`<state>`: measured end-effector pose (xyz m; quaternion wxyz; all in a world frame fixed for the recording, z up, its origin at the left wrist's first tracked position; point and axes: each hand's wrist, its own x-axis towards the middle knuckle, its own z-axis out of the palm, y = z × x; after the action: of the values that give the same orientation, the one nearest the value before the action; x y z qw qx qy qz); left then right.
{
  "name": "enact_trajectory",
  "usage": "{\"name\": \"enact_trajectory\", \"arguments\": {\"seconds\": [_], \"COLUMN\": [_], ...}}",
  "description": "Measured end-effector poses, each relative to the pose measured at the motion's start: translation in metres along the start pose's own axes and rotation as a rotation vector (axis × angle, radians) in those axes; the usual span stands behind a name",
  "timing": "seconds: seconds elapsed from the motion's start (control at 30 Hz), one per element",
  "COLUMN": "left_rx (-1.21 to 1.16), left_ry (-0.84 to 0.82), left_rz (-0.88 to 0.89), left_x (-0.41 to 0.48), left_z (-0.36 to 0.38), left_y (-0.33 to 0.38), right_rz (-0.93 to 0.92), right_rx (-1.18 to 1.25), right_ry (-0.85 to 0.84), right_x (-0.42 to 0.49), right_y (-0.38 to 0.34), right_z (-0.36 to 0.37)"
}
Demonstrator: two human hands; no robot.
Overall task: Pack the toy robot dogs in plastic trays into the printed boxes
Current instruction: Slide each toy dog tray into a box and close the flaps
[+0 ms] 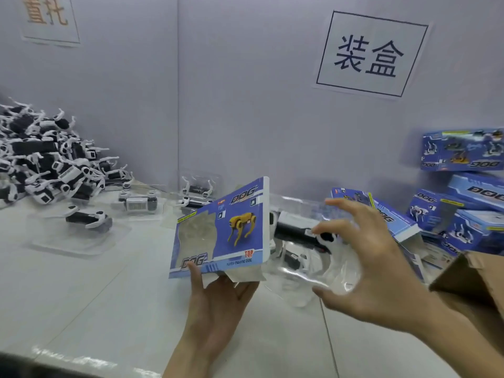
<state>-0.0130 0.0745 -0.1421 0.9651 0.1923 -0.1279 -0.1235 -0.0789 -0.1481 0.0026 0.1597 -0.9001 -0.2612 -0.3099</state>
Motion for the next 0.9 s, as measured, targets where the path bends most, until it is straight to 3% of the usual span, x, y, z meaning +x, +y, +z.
{"name": "enact_trajectory", "arguments": {"seconds": [0.37,0.57,0.77,0.9], "left_rx": [0.061,0.308,0.175,0.112], "left_ry": [0.071,0.103,0.061,0.041], "left_rz": [-0.001,0.005,-0.045,-0.048], "left_x": [0.004,0.006,0.006,0.008], "left_z": [-0.01,-0.004,-0.008,-0.011], "left_y": [-0.002,-0.008,-0.006,-0.005], "right_rz": [-0.095,-0.148,-0.1,0.075], "right_rx": [-0.139,-0.22,0.131,0.285], "right_ry": [-0.152,-0.122,-0.013,0.16], "right_x": [0.006,0.006,-0.006,-0.007], "right_y": [0.006,0.014,0.018,0.018], "right_z": [0.01,0.013,0.029,0.036]}}
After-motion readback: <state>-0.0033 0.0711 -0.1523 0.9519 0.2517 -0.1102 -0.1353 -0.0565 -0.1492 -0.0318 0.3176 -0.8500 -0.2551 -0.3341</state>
